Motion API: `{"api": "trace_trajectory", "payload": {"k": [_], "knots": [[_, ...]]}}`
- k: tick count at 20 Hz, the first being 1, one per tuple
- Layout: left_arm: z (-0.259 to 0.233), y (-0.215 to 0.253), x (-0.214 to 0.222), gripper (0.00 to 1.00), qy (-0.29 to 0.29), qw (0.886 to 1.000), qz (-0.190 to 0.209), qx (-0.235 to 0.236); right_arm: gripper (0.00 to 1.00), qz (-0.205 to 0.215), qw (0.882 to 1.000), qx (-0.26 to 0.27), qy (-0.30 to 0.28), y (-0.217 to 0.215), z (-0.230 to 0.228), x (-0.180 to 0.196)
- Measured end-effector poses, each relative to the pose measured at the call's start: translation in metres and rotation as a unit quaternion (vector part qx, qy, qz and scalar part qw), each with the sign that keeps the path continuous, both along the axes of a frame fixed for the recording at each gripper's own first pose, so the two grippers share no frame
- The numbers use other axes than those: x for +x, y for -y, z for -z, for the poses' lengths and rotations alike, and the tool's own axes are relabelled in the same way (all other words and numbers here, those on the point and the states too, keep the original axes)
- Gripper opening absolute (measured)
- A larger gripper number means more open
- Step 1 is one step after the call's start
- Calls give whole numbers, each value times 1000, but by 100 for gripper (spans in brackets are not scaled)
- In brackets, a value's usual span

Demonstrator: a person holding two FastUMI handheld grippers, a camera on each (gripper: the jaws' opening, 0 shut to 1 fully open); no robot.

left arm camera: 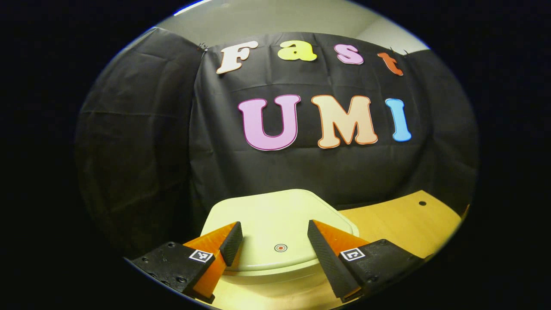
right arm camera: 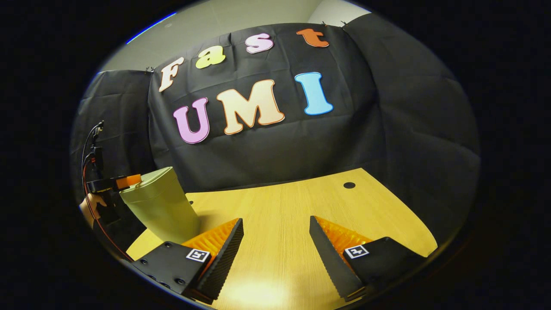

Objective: Press the lid of the desktop garbage bin to open it, pick up the crumpled paper on the desktop and throw it into the bin, then pick up the pop can on the desktop and drop it into the bin, and finally close the garbage bin lid.

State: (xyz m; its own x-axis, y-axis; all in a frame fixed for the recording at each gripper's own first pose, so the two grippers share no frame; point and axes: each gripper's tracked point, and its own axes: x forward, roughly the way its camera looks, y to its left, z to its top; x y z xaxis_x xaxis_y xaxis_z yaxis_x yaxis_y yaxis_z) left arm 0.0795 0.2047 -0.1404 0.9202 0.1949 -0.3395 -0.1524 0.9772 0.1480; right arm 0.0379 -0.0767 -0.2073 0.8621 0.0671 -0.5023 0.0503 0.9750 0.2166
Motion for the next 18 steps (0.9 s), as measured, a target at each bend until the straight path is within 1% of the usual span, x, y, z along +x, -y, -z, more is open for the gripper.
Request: {"api": "trace_trajectory", "payload": {"k": [2,4,5,7,9,10,12,13,14,15,16,18], "knots": [[-13,7,-1,93,14,999,13,31,97,-9,1000,-7,7,-3,-5,3],[-36,27,-2,93,48,998,36,35,97,-15,1000,-4,21,-6,-18,5],[-52,40,-5,92,75,996,45,25,98,-16,999,2,33,-7,-27,6],[-84,74,-13,92,128,990,61,-8,97,-20,997,14,69,-10,-52,10],[-98,99,-23,92,147,986,62,-35,97,-30,995,11,97,-9,-71,13],[-101,114,-28,93,146,985,69,-52,97,-36,993,8,110,-7,-81,15],[-101,139,-44,93,142,984,71,-75,97,-45,989,10,139,-4,-101,15],[-102,147,-50,93,142,984,68,-77,94,-53,987,11,153,-5,-109,12],[-105,154,-55,93,145,984,65,-78,97,-62,984,8,167,-8,-118,10],[-104,162,-61,98,144,984,63,-80,97,-72,981,1,182,-11,-124,6],[-106,172,-68,93,150,983,65,-87,97,-79,978,-10,192,-14,-130,4],[-104,190,-75,92,148,980,78,-105,97,-88,977,-4,195,-23,-137,-6]]}}
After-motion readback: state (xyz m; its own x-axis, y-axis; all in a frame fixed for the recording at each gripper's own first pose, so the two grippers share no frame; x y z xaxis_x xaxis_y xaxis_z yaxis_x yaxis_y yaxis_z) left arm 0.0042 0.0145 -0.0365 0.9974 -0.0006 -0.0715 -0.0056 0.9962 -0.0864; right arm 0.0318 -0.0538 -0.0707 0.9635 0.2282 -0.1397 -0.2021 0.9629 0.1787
